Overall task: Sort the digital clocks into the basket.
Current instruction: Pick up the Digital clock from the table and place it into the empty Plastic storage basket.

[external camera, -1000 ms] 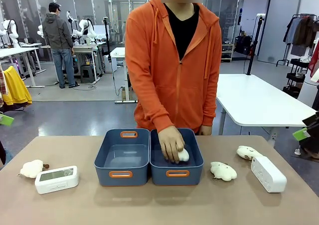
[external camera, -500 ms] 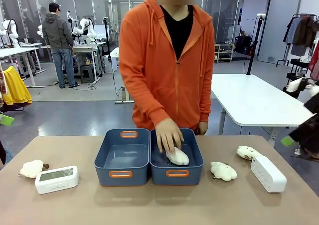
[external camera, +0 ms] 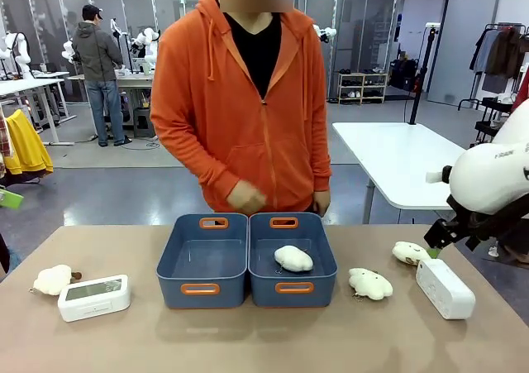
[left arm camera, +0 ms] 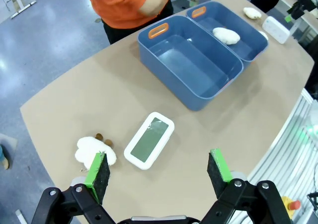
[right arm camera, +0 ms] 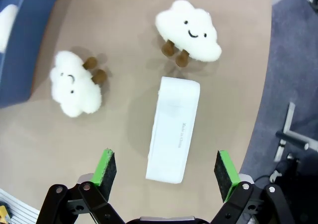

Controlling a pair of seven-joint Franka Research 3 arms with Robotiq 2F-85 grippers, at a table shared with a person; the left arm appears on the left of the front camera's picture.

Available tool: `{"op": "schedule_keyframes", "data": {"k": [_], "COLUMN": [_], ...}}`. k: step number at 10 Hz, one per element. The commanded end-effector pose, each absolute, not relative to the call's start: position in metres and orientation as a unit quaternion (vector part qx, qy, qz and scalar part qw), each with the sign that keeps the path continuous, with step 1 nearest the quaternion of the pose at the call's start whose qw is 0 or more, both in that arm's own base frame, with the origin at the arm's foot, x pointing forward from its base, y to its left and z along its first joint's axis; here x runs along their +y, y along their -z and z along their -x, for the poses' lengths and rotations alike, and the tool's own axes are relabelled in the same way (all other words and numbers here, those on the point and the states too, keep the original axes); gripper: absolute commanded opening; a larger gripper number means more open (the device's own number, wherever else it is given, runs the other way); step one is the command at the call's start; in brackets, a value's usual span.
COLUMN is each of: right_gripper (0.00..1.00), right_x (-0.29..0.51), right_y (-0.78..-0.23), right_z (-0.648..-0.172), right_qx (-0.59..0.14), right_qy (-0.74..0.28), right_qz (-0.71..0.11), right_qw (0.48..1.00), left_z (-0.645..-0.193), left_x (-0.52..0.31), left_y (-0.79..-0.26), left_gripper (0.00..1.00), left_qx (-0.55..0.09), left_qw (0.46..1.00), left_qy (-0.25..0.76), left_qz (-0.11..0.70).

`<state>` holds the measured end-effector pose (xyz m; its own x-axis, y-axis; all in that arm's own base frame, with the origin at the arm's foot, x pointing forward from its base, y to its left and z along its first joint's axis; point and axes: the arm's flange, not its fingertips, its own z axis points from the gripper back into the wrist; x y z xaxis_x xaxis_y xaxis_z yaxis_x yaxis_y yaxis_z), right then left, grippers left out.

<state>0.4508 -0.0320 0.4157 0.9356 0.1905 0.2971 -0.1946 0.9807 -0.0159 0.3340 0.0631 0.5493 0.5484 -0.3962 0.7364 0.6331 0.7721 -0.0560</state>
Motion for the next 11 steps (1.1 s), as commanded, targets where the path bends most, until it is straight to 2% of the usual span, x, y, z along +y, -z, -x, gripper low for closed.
{"op": "schedule_keyframes", "data": {"k": [1, 2, 4, 10, 11], "right_gripper": [1.00, 1.00, 1.00, 1.00, 0.73], "right_x": [-0.031, -0.030, -0.030, -0.041, -0.044], "right_y": [-0.411, -0.402, -0.377, -0.320, -0.317], "right_z": [-0.467, -0.471, -0.481, -0.495, -0.496], "right_qx": [-0.110, -0.113, -0.072, -0.018, -0.011], "right_qy": [-0.081, -0.073, -0.070, -0.037, -0.031], "right_qz": [-0.001, 0.036, 0.013, 0.010, -0.001], "right_qw": [0.991, 0.990, 0.995, 0.999, 0.999], "left_z": [-0.335, -0.335, -0.335, -0.335, -0.335], "left_x": [0.064, 0.064, 0.064, 0.064, 0.064], "left_y": [-0.550, -0.550, -0.550, -0.550, -0.550], "left_gripper": [1.00, 1.00, 1.00, 1.00, 1.00], "left_qx": [-0.371, -0.371, -0.371, -0.371, -0.371], "left_qw": [0.864, 0.864, 0.864, 0.864, 0.864], "left_qy": [0.301, 0.301, 0.301, 0.301, 0.301], "left_qz": [0.161, 0.161, 0.161, 0.161, 0.161]}}
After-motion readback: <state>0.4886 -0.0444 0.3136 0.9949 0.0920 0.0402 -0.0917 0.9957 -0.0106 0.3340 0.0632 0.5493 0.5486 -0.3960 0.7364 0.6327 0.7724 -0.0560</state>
